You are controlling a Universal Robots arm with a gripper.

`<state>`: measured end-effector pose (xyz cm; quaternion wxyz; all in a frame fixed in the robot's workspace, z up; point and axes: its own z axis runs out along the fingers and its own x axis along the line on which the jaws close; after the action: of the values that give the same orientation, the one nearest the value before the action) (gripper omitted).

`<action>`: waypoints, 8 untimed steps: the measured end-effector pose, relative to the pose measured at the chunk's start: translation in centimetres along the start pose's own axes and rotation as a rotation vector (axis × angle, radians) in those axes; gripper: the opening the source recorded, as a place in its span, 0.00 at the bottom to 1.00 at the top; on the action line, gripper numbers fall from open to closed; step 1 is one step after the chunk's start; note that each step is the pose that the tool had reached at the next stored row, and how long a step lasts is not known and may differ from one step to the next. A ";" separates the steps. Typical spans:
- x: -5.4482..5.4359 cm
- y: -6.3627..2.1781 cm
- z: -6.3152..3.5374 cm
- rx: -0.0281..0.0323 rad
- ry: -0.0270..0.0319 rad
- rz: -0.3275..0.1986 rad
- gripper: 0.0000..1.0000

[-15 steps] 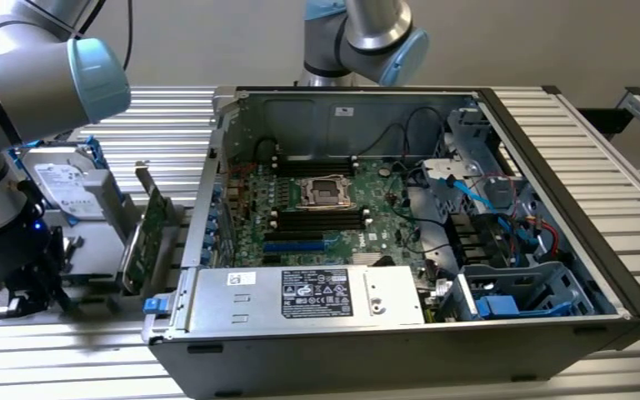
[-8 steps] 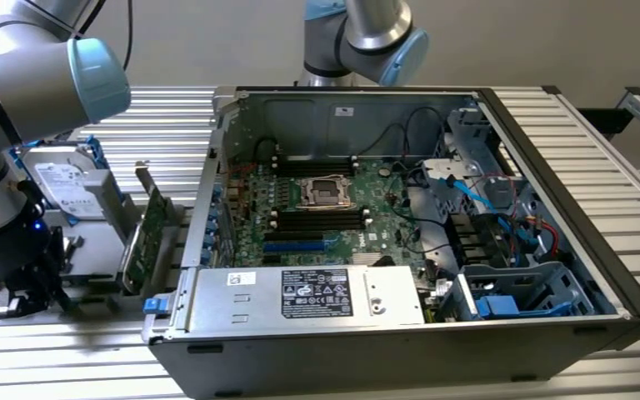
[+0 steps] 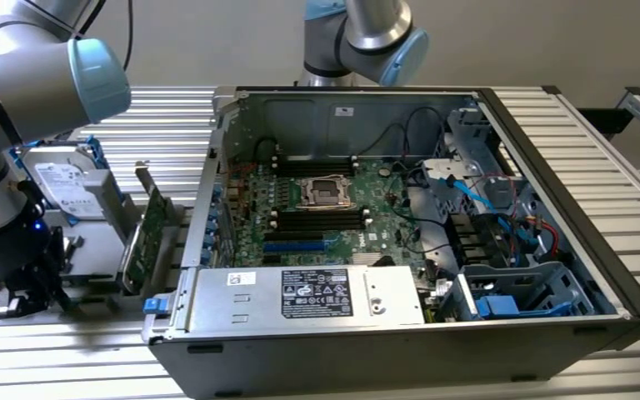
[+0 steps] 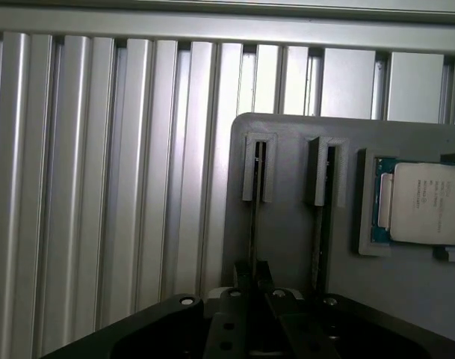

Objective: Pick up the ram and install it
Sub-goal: 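Pick up the ram and move it above insertion slot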

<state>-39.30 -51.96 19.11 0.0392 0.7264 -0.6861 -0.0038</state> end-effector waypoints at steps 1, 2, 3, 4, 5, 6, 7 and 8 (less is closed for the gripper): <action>0.0 0.00 0.02 0.0001 -0.0001 0.001 0.14; 0.0 0.00 0.05 0.0000 -0.0002 0.002 0.14; 0.0 0.00 0.07 0.0000 -0.0003 0.004 0.14; 0.0 -0.01 0.09 -0.0002 -0.0004 0.005 0.14; 0.0 -0.01 0.09 -0.0004 -0.0005 0.008 0.14; 0.0 -0.01 0.10 -0.0006 -0.0007 0.011 0.14; 0.0 -0.01 0.12 -0.0009 -0.0009 0.017 0.14; 0.0 -0.02 0.14 -0.0010 -0.0013 0.022 0.14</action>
<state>-39.29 -51.97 18.97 0.0391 0.7188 -0.6941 -0.0042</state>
